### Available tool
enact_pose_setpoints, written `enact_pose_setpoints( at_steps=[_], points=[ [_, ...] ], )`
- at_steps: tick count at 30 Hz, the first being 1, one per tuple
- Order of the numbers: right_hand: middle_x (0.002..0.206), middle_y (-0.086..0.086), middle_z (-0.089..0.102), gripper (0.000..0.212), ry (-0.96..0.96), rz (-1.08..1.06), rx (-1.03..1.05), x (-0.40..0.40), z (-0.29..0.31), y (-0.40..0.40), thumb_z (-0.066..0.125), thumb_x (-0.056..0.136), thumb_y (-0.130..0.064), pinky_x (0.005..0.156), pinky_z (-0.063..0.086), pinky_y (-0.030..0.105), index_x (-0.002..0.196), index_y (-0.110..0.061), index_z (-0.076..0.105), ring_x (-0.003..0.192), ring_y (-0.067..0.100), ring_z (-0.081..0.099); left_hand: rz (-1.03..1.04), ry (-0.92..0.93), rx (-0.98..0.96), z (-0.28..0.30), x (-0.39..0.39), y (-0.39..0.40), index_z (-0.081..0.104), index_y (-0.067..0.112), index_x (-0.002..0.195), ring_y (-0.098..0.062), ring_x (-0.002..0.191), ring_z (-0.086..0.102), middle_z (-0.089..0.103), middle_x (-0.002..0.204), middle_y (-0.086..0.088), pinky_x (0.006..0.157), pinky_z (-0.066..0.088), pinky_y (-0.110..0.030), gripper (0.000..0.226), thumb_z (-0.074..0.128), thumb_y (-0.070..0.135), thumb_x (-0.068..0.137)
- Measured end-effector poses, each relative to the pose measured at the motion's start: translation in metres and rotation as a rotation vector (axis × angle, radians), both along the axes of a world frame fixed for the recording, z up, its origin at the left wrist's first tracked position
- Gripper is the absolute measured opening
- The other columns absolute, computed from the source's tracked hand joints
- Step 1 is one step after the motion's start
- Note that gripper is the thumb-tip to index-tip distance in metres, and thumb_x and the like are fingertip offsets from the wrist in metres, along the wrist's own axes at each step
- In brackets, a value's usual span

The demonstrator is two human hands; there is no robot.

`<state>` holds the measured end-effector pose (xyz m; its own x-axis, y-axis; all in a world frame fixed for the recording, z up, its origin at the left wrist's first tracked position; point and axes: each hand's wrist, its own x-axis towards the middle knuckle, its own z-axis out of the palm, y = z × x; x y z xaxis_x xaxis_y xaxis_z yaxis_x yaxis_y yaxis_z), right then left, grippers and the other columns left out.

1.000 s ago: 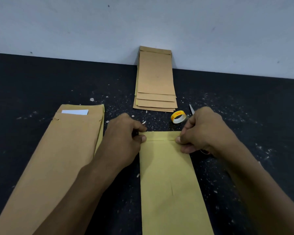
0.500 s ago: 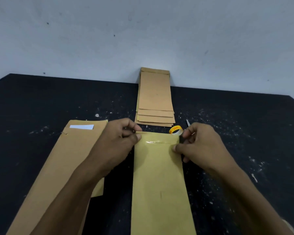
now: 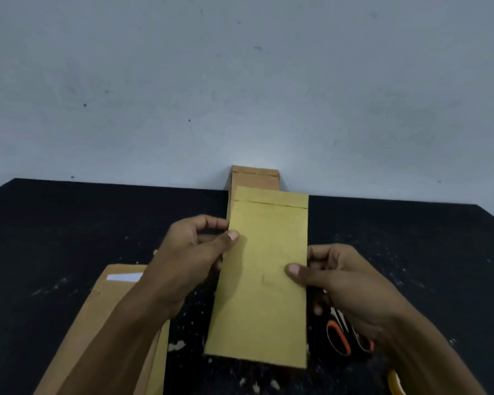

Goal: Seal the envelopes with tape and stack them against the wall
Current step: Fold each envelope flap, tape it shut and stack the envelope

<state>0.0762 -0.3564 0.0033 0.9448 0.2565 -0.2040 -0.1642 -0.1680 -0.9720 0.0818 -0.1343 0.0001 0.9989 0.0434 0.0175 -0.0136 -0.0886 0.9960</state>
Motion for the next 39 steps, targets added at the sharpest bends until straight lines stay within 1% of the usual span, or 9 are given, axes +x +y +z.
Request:
enact_pose_setpoints(
  at_steps=[4, 9, 12, 14, 20, 26, 29, 33, 39],
  points=[
    [0.084, 0.016, 0.076, 0.012, -0.033, -0.174, -0.071, 0.051, -0.003, 0.008, 0.070, 0.090, -0.008, 0.041, 0.045, 0.027, 0.095, 0.002, 0.071, 0.066, 0.031, 0.062, 0.012, 0.064, 0.076, -0.007, 0.036, -0.006, 0.070, 0.011, 0.101, 0.000, 0.062, 0.067, 0.076, 0.081, 0.000, 0.052, 0.048, -0.014, 0.011, 0.066, 0.006, 0.092],
    [0.083, 0.014, 0.073, 0.012, -0.128, -0.320, -0.212, 0.115, -0.018, 0.024, 0.077, 0.086, -0.010, 0.045, 0.048, 0.027, 0.084, 0.000, 0.070, 0.065, 0.021, 0.068, 0.114, 0.039, 0.329, -0.015, 0.111, -0.008, 0.068, 0.008, 0.109, -0.011, 0.087, 0.065, 0.070, 0.101, -0.004, 0.068, 0.049, -0.020, 0.020, 0.071, 0.014, 0.091],
    [0.083, 0.009, 0.073, 0.014, -0.218, -0.369, -0.327, 0.149, -0.023, 0.031, 0.078, 0.085, -0.016, 0.050, 0.048, 0.029, 0.077, -0.009, 0.070, 0.070, 0.023, 0.069, 0.166, -0.006, 0.395, -0.013, 0.143, -0.010, 0.067, 0.009, 0.107, -0.007, 0.083, 0.061, 0.066, 0.097, -0.003, 0.062, 0.048, -0.017, 0.017, 0.071, 0.015, 0.091],
    [0.083, 0.007, 0.072, 0.015, -0.250, -0.404, -0.388, 0.168, -0.024, 0.034, 0.078, 0.083, -0.018, 0.054, 0.054, 0.034, 0.074, -0.012, 0.069, 0.071, 0.023, 0.068, 0.184, -0.024, 0.423, -0.012, 0.159, -0.013, 0.063, 0.015, 0.087, -0.010, 0.078, 0.061, 0.065, 0.089, -0.003, 0.062, 0.051, -0.018, 0.007, 0.070, 0.013, 0.091],
    [0.097, 0.001, 0.064, 0.028, -0.222, -0.429, -0.585, 0.186, -0.033, 0.035, 0.078, 0.079, -0.034, 0.079, 0.060, 0.045, 0.097, -0.018, 0.063, 0.088, 0.023, 0.065, 0.179, -0.023, 0.507, -0.017, 0.180, -0.017, 0.059, 0.015, 0.078, -0.004, 0.065, 0.054, 0.057, 0.074, 0.005, 0.057, 0.047, -0.014, 0.016, 0.069, 0.010, 0.089],
    [0.098, -0.001, 0.064, 0.036, -0.306, -0.401, -0.583, 0.168, -0.038, 0.030, 0.075, 0.084, -0.037, 0.083, 0.057, 0.042, 0.112, -0.019, 0.064, 0.092, 0.019, 0.064, 0.162, -0.017, 0.517, -0.014, 0.163, -0.017, 0.046, 0.024, 0.080, -0.004, 0.074, 0.053, 0.055, 0.084, 0.007, 0.059, 0.043, -0.016, 0.026, 0.068, 0.018, 0.092],
    [0.083, -0.005, 0.066, 0.022, -0.412, -0.368, -0.542, 0.145, -0.035, 0.030, 0.078, 0.084, -0.030, 0.075, 0.059, 0.036, 0.102, -0.020, 0.070, 0.081, 0.012, 0.065, 0.120, -0.025, 0.509, -0.008, 0.140, -0.010, 0.055, 0.022, 0.103, 0.000, 0.079, 0.054, 0.058, 0.089, 0.008, 0.058, 0.039, -0.011, 0.018, 0.069, 0.022, 0.092],
    [0.070, -0.009, 0.068, 0.008, -0.522, -0.283, -0.473, 0.105, -0.029, 0.041, 0.078, 0.084, -0.021, 0.056, 0.049, 0.013, 0.080, -0.024, 0.072, 0.068, 0.001, 0.063, 0.093, -0.031, 0.567, -0.003, 0.096, 0.007, 0.068, 0.015, 0.109, -0.007, 0.083, 0.063, 0.067, 0.090, 0.002, 0.066, 0.047, -0.018, 0.024, 0.073, 0.027, 0.088],
    [0.067, -0.010, 0.067, 0.013, -0.607, -0.097, -0.425, 0.037, -0.026, 0.073, 0.075, 0.086, -0.017, 0.059, 0.049, 0.014, 0.075, -0.024, 0.072, 0.070, 0.002, 0.063, 0.125, -0.004, 0.708, -0.002, 0.015, 0.047, 0.069, 0.024, 0.098, -0.003, 0.078, 0.063, 0.067, 0.084, 0.008, 0.062, 0.042, -0.010, 0.013, 0.075, 0.027, 0.086]
  ],
)
